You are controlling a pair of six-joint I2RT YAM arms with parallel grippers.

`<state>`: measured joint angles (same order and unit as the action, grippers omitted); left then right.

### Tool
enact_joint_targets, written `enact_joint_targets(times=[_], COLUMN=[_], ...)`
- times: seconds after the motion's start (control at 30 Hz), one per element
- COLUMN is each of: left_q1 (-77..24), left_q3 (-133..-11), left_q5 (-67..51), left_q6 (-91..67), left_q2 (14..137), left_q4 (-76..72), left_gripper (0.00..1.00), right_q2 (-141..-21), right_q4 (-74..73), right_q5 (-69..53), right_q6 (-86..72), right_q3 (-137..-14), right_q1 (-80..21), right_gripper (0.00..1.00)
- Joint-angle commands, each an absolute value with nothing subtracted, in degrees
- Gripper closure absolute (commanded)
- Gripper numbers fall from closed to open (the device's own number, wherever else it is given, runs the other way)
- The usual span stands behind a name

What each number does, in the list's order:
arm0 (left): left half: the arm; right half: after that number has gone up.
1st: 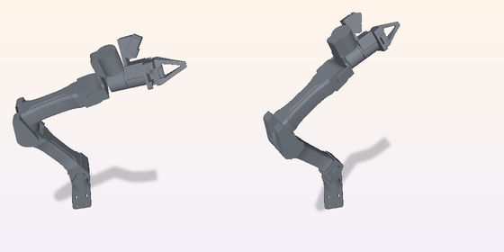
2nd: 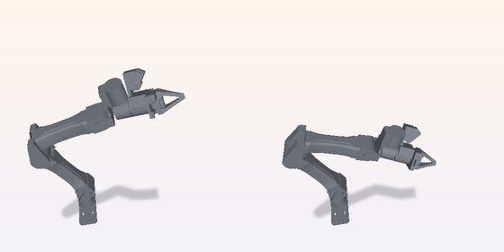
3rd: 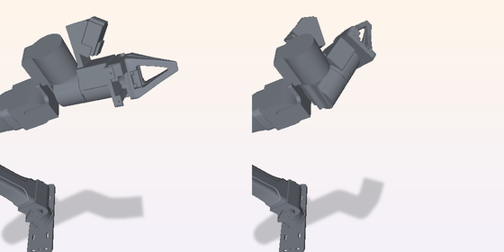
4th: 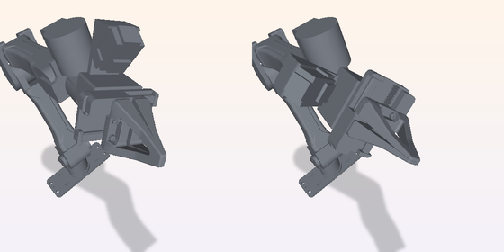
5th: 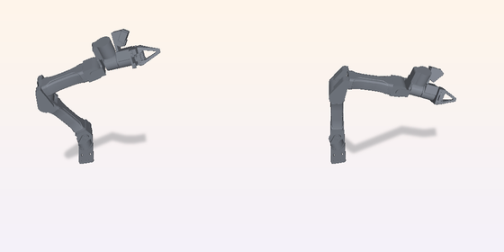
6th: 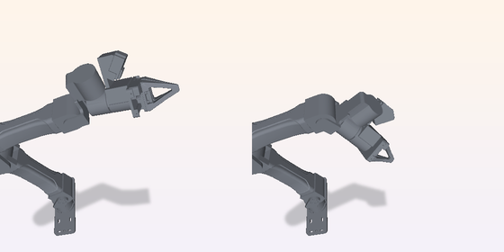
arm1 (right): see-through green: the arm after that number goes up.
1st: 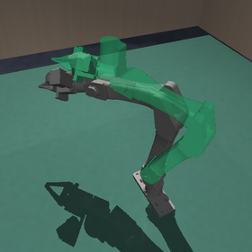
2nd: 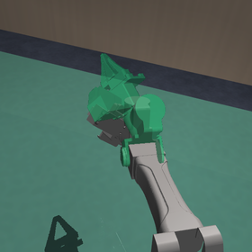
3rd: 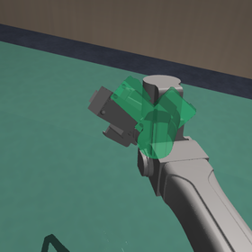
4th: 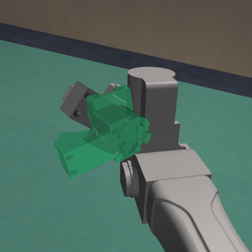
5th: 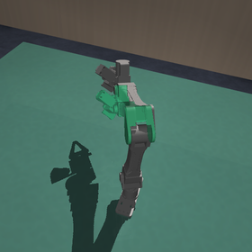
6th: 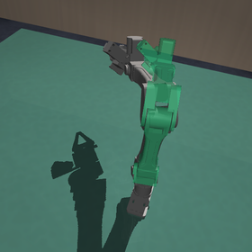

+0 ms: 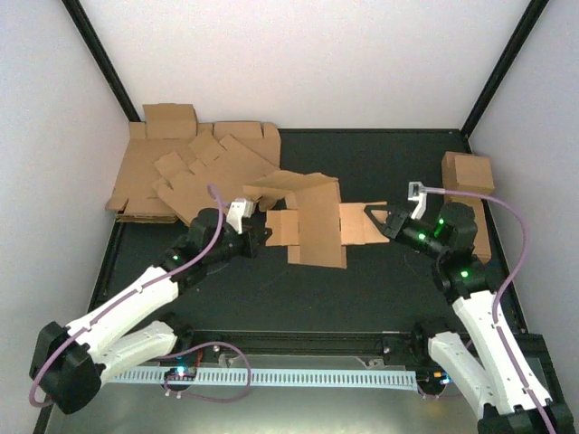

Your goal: Fold the paper box

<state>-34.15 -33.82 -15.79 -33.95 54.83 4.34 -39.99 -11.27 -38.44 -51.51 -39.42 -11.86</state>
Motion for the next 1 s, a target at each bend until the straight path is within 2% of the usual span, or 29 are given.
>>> enact_joint_targets(times=[0.0, 0.17, 0.3, 0.4, 0.47, 0.57, 0.77, 0.97], left_q1=[-34.09, -34.05, -34.08, -34.06, -34.08, -34.04, -33.96, -33.0], left_q3=[-37.56, -39.28, -38.93, -37.7, -36.68, -35.59, -34.02, -31.34], left_q5=[-13.77, -14.94, -15.84, -15.49, -15.54, -15.02, -14.36, -13.49], left_q6=[-28.56, -26.84, -26.29, -26.28, -26.33, -26.28, -26.31, -27.4], left_q2=[51.21, 49.88, 51.55, 54.04, 55.33, 56.72, 58.78, 59.41], left_q4=[19.51, 27.76, 30.82, 31.31, 30.66, 29.84, 28.5, 25.87], left_gripper=[0.98, 0.98, 0.98, 0.98, 0.98, 0.99, 0.98, 0.98], right_q2=[-42.08, -46.31, -50.17, -50.86, -50.01, -47.73, -45.01, -45.57], right_q4=[-13.08, -12.09, -13.72, -17.1, -19.88, -22.68, -23.45, -20.99], right_q5=[-36.59, -38.92, -38.04, -33.99, -29.17, -22.37, -16.09, -21.94], right_q6=[-46.29, -40.27, -35.43, -30.9, -28.78, -24.68, -19.4, -17.4], right_q3=[-35.49, -31.19, -29.81, -30.86, -32.03, -33.35, -35.51, -37.62], right_q1=[-11.9, -11.94, -11.93, -11.95, -12.0, -11.95, -12.04, -15.84], right_gripper=[0.84, 0.67, 0.46, 0.31, 0.18, 0.1, 0.09, 0.16])
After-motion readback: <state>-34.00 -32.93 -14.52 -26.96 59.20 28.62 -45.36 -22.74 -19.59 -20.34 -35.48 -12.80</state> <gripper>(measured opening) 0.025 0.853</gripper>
